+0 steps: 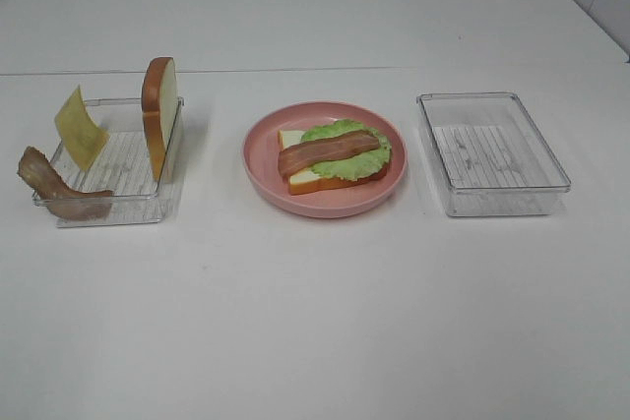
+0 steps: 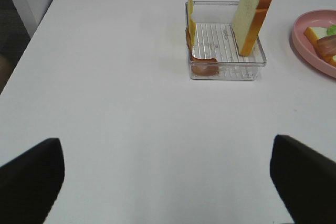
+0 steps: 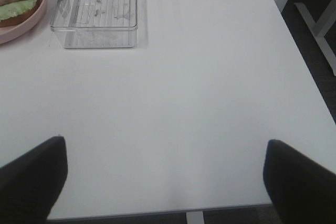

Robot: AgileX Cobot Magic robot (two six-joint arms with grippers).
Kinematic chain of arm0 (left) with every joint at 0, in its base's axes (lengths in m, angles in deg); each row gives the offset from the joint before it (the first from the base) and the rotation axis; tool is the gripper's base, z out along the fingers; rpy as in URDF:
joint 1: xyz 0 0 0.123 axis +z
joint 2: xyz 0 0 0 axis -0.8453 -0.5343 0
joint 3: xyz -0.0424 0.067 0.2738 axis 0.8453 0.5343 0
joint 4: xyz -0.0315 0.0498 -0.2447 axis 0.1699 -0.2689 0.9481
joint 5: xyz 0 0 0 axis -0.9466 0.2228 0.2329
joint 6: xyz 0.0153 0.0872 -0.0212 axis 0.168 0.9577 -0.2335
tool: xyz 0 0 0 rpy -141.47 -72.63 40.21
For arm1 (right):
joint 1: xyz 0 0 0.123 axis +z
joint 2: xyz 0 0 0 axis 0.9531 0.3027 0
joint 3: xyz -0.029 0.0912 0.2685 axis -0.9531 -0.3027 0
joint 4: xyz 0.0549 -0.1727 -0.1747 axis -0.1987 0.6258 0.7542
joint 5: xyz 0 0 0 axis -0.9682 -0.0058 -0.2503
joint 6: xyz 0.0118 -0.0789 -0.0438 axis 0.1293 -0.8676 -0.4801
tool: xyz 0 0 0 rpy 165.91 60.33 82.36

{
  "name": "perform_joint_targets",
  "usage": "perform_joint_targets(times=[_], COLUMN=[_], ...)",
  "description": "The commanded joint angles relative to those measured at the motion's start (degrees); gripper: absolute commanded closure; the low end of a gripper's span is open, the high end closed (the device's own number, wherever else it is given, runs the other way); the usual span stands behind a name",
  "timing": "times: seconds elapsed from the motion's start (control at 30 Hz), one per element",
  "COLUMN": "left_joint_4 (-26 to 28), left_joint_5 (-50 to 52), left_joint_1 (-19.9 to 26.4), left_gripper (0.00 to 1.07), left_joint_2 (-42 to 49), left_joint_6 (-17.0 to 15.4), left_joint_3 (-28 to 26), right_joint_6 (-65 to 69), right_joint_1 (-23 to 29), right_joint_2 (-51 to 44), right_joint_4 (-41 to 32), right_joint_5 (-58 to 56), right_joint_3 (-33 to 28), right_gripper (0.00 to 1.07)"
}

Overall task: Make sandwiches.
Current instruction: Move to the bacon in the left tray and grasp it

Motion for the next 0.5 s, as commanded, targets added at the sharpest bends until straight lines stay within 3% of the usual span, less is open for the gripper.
perform_joint_targets(times=[0.03,0.5], left_joint_4=[0.40,0.40], left_joint_5=[0.29,0.29], left_joint_1=[0.11,0.11], left_gripper=[0.06,0.06], left_joint_2=[0.46,0.46], left_joint_6=[0.00,0.00], left_joint_3=[0.17,0.17], right_joint_6=[0.00,-9.11], right_joint_1=[-0.34,-0.34], right_joint_2=[-2.06,-2.06], right_joint_4=[-0.86,-5.96], right_joint_5=[0.11,0.46], right_joint_3=[-0.34,-0.57], right_gripper=[0.08,0.08])
